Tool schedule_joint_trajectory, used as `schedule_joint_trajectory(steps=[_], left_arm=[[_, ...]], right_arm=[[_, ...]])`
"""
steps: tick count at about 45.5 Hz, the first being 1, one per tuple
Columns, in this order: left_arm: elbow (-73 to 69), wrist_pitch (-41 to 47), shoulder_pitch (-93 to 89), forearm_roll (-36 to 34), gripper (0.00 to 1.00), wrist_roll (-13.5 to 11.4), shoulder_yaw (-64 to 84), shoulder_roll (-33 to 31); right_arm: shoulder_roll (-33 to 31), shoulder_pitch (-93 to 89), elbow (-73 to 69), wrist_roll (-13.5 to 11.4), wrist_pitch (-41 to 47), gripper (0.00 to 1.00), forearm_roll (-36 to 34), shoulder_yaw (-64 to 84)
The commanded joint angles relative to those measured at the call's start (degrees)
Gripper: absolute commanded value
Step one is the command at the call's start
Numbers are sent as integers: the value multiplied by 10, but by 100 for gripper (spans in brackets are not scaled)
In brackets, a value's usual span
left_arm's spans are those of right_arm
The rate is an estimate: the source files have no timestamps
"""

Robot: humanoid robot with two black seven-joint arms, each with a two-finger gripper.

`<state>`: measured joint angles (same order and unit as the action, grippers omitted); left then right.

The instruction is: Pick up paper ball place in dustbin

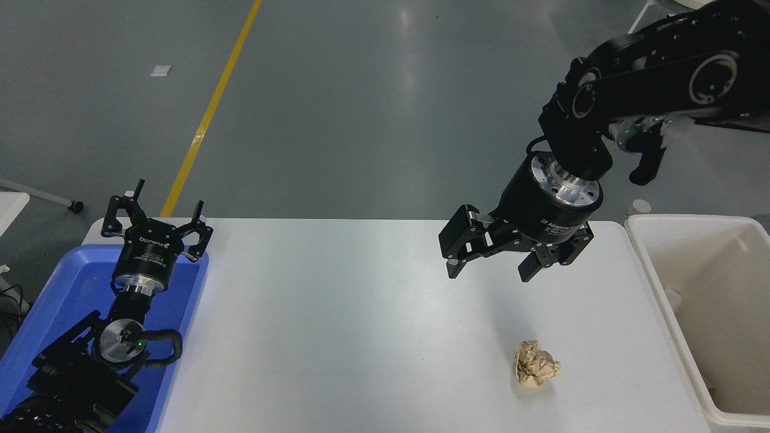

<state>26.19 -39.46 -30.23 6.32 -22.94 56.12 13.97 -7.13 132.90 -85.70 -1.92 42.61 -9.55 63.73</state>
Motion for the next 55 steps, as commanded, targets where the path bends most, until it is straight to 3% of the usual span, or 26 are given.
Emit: schedule_joint_trajectory(steps=[1,29,42,55], left_arm=[[0,0,-1,1,100,3,0,0],[0,1,-1,0,100,0,0,0],[0,1,-1,0,100,0,0,0],[0,0,-1,0,100,0,0,0]], right_arm=[[-6,-15,18,-3,-19,100,11,9],[39,-273,155,-1,-102,100,61,-19],[-30,-425,209,3,-159,100,263,-27],[-68,-537,272,2,-166,100,323,-66]])
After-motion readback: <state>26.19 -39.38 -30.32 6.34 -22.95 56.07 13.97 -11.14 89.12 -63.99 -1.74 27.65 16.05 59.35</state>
